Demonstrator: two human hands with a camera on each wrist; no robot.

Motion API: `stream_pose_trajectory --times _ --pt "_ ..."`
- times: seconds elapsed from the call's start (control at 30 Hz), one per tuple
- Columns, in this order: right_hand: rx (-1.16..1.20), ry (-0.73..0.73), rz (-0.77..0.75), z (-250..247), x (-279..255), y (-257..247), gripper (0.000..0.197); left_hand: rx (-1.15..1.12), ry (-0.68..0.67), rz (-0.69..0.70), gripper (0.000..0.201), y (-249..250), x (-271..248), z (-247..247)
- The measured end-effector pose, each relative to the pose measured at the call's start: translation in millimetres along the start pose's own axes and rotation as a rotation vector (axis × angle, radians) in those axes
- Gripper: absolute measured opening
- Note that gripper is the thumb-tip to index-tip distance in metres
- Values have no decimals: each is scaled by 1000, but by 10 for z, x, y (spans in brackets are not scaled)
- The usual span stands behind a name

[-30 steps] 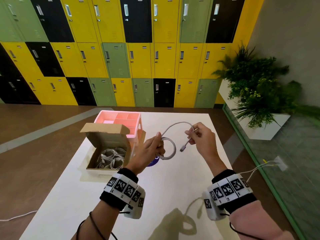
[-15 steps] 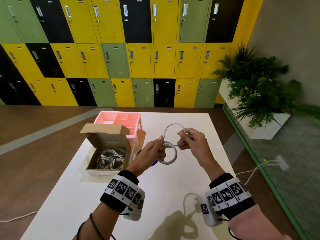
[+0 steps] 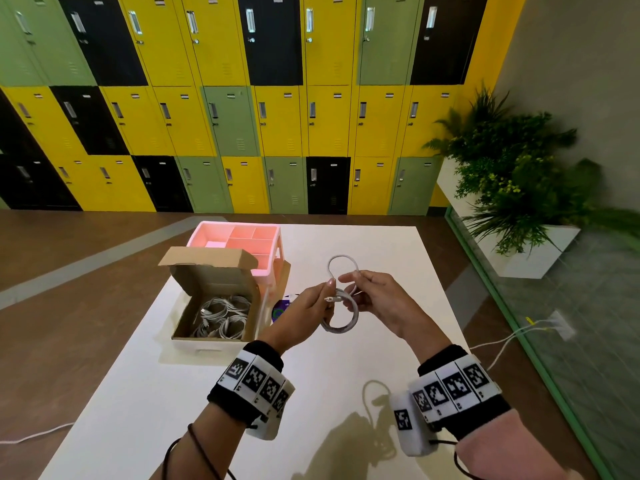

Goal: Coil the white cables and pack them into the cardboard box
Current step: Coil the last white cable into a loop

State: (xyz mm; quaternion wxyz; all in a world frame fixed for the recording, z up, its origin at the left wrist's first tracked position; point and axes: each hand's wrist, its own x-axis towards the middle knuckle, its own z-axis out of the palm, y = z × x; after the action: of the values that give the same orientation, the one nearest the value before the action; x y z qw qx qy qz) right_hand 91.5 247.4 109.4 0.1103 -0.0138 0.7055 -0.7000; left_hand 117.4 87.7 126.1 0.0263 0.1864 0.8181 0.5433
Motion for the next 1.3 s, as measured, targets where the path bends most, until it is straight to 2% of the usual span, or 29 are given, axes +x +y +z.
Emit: stream_pose_trajectory --times 0.13,0.23,0.3,0.37,0.43,0.63,0.77,0.83,1.03,1.17,1.23,1.3 --pt "-144 -96 17 27 -75 -42 43 -62 -84 -14 35 -88 2 28" --pt "-188 -196 37 86 -139 -99 39 -62 -53 -24 36 -116 8 23" --pt "-209 -283 45 108 -172 -130 29 -64 -2 -26 39 -118 25 -11" --pt "-269 -359 37 113 -201 -172 21 -112 -20 -49 42 -156 34 -44" --pt "-325 -376 25 118 -218 -204 28 -126 -10 -68 42 -203 41 -52" --pt "-585 -218 55 139 -166 -244 34 -104 81 -25 39 -205 63 -12" --pt "-590 50 58 199 -170 -321 63 -17 165 -21 38 -288 119 -2" --pt "-594 118 57 197 -192 -398 63 57 188 -1 38 -348 135 -4" --pt "-564 -11 105 167 -277 -524 54 157 268 29 37 -404 156 12" --pt "-546 -216 167 154 -340 -548 46 165 398 14 43 -606 221 -73" --pt "-616 -310 138 131 -372 -564 36 171 421 20 39 -667 243 -132" --pt "-714 -344 74 92 -396 -612 30 175 428 3 33 -682 234 -196"
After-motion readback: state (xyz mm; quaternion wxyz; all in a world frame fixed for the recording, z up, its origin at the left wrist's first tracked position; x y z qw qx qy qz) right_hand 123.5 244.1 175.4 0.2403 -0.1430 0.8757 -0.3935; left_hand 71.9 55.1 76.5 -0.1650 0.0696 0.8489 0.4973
